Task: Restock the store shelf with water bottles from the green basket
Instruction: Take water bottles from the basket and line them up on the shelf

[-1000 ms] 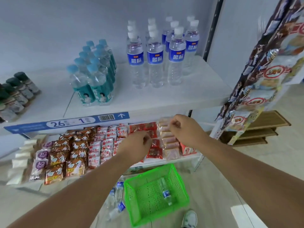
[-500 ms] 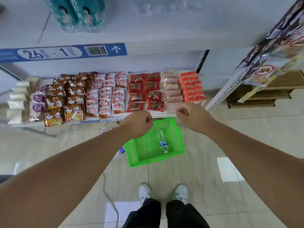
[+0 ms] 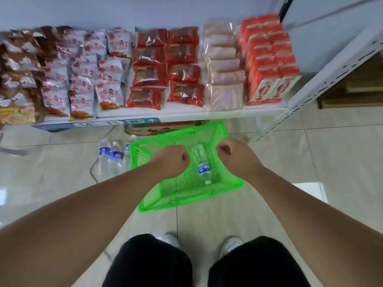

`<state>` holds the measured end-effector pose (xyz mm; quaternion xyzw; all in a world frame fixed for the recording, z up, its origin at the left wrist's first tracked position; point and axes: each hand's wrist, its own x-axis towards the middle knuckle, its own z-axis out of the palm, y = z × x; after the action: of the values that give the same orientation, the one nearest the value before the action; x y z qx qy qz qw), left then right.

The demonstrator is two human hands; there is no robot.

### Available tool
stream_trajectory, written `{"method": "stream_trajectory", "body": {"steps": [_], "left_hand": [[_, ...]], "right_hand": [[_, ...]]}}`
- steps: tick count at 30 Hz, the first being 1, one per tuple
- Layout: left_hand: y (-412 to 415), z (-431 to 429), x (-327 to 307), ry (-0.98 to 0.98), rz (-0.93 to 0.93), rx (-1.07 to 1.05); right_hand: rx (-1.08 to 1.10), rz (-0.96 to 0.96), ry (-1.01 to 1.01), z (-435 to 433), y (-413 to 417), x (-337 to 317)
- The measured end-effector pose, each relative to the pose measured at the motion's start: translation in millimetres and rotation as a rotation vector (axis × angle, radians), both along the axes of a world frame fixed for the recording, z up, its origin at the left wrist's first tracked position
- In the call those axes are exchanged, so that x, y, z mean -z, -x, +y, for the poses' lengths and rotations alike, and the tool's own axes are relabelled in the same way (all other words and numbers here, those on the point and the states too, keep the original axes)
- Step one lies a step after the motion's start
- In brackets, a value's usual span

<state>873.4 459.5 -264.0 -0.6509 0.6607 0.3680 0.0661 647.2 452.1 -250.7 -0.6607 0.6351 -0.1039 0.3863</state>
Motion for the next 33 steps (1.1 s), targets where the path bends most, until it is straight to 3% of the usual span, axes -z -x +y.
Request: {"method": "stream_trajectory", "body": {"steps": [7,14,19,25,33], "left_hand": [[53,29,249,-0.167,0.112,0.044],[81,25,390,-0.317,0.299,-0.148],[80,35,423,-0.422,0.353,-0.168],[88,26,428,-0.551,0.289,0.045],[100,19,424,-0.363,0.250,-0.065]], "right_hand": [[0.001,-0.008,-0.053,13,4,204],[-0.042,-0.095,-0.029,-29,10,277],[0.065,-0.214,-0.046,-33,7,288],[-0.018,-0.145,-0.063,-19,22,291],[0.011,-0.246,-0.089,-35,24,297]]}}
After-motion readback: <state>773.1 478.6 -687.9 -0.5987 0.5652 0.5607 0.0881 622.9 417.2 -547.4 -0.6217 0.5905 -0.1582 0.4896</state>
